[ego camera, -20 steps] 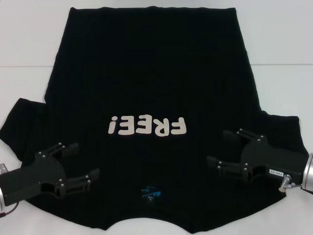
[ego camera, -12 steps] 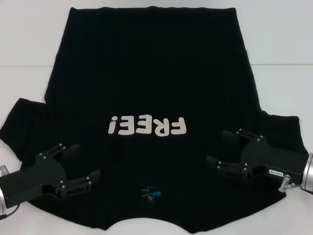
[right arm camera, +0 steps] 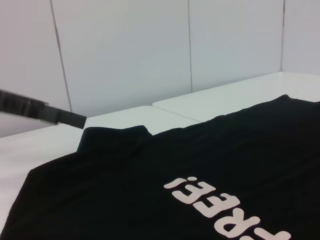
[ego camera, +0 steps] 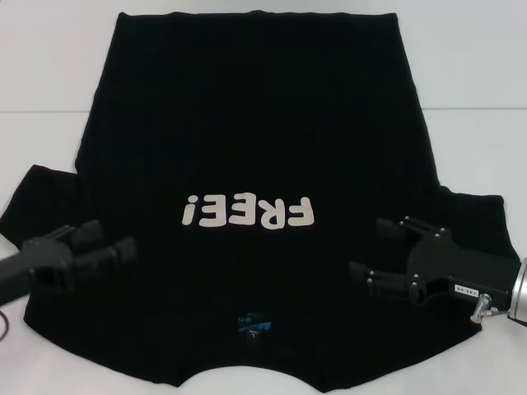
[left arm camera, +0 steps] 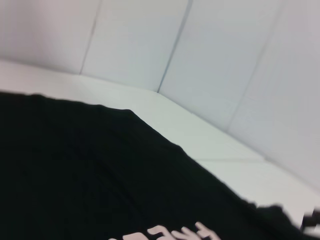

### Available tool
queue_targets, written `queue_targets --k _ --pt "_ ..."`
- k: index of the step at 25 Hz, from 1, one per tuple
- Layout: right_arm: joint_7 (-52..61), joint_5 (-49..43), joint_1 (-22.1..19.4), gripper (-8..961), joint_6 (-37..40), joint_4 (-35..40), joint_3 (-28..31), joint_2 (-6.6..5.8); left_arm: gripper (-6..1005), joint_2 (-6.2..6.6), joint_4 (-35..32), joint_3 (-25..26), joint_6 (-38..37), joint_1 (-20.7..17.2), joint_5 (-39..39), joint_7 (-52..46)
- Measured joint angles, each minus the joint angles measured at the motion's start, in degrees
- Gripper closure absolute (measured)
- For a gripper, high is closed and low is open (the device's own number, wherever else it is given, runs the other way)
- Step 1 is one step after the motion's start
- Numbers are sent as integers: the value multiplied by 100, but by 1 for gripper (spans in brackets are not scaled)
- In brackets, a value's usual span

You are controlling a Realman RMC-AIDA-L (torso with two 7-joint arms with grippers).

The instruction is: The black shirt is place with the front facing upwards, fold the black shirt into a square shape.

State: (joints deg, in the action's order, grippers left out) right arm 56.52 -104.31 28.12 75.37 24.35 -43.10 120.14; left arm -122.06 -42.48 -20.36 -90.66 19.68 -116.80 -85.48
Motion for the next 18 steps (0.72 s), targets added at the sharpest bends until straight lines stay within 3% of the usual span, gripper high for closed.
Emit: queue_targets --k 5,9,14,18 --pt "18 0 21 29 -8 0 5 0 92 322 -186 480 -186 184 -36 -2317" --pt "29 0 47 29 -18 0 -22 0 96 535 -267 815 -4 296 -238 -3474" --pt "37 -1 52 28 -28 0 -32 0 101 651 -307 1068 573 455 -1070 -4560" --pt "41 -2 42 28 -32 0 -31 0 106 676 -274 1068 765 499 -1405 -4860"
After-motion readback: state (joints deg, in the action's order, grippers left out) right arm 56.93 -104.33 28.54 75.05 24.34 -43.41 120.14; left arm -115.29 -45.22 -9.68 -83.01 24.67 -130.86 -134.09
